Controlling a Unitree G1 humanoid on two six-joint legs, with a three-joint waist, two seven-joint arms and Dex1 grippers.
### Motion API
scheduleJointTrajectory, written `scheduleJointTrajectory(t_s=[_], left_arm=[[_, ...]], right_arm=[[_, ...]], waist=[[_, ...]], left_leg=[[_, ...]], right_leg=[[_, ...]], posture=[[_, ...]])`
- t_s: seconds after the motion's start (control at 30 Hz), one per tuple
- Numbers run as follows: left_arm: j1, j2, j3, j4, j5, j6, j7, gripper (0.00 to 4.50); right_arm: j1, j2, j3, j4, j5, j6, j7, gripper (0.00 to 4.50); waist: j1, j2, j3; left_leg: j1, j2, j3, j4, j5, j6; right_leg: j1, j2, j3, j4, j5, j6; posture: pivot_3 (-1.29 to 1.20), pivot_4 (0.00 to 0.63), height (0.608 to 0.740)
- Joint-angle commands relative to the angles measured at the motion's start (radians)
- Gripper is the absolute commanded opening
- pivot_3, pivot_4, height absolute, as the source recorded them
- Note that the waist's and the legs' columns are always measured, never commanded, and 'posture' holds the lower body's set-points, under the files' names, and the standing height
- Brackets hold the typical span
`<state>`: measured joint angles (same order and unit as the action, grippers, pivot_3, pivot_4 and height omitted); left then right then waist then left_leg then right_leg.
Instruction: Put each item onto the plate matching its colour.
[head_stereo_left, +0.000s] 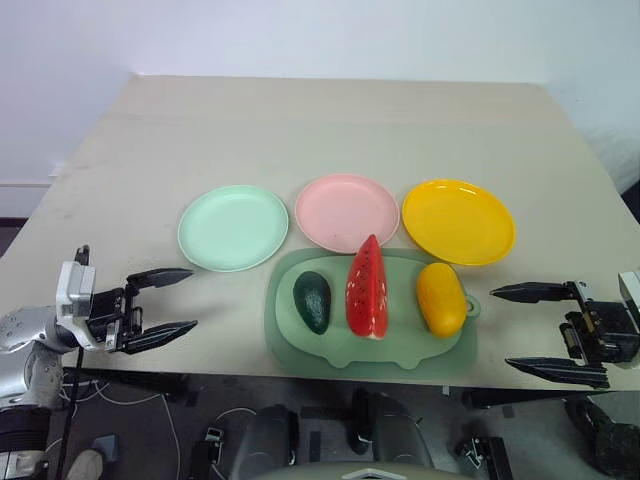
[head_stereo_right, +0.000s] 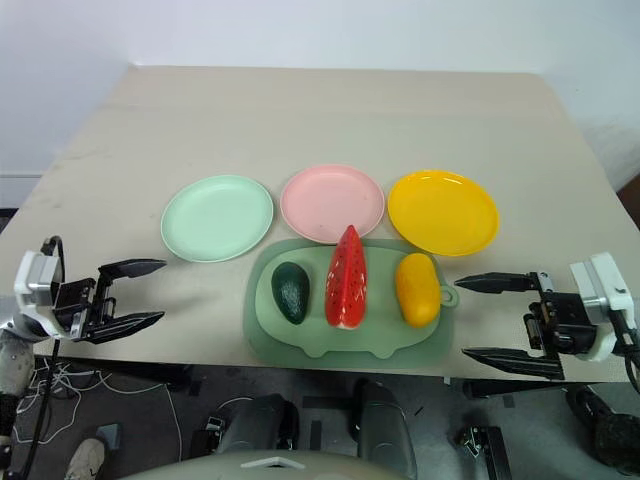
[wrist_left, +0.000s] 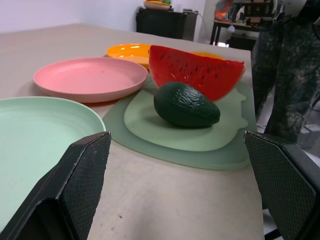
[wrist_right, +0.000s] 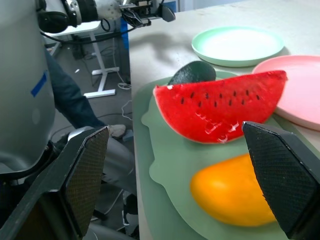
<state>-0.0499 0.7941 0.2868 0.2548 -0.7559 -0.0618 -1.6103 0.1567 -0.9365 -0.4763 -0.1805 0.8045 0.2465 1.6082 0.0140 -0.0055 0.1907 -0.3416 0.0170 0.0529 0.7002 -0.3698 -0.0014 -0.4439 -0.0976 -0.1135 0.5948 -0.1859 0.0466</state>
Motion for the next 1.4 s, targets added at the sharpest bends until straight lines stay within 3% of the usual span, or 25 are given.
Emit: scheduleJointTrajectory(t_s=[0.03, 0.77, 1.2, 1.4], left_arm=[[0.004, 0.021, -0.005, 0.002, -0.028, -0.031, -0.004, 4.46], [-0.046, 0.062, -0.075, 0.154, -0.032, -0.155, -0.004, 4.46], [-0.069, 0.032, -0.066, 0.138, -0.004, -0.138, -0.004, 4.46], [-0.083, -0.017, -0.037, 0.117, 0.020, -0.117, 0.014, 4.46]], right_arm=[[-0.003, 0.004, -0.003, -0.037, 0.019, 0.007, 0.006, 4.50], [0.011, -0.005, -0.033, -0.057, -0.014, 0.038, -0.024, 4.50], [0.028, -0.045, -0.056, -0.203, 0.081, 0.317, -0.259, 4.50], [-0.042, -0.054, -0.082, -0.202, 0.136, 0.484, -0.466, 4.50]], waist=[[0.001, 0.000, 0.000], [0.000, 0.000, 0.000], [0.001, 0.000, 0.000], [0.000, 0.000, 0.000]], left_leg=[[0.000, 0.000, 0.000, 0.000, 0.000, 0.000], [0.000, 0.000, 0.000, 0.000, 0.000, 0.000], [0.000, 0.000, 0.000, 0.000, 0.000, 0.000], [0.000, 0.000, 0.000, 0.000, 0.000, 0.000]], right_leg=[[0.000, 0.000, 0.000, 0.000, 0.000, 0.000], [0.000, 0.000, 0.000, 0.000, 0.000, 0.000], [0.000, 0.000, 0.000, 0.000, 0.000, 0.000], [0.000, 0.000, 0.000, 0.000, 0.000, 0.000]], posture=[[0.00, 0.150, 0.736], [0.00, 0.150, 0.736], [0.00, 0.150, 0.736], [0.00, 0.150, 0.736]])
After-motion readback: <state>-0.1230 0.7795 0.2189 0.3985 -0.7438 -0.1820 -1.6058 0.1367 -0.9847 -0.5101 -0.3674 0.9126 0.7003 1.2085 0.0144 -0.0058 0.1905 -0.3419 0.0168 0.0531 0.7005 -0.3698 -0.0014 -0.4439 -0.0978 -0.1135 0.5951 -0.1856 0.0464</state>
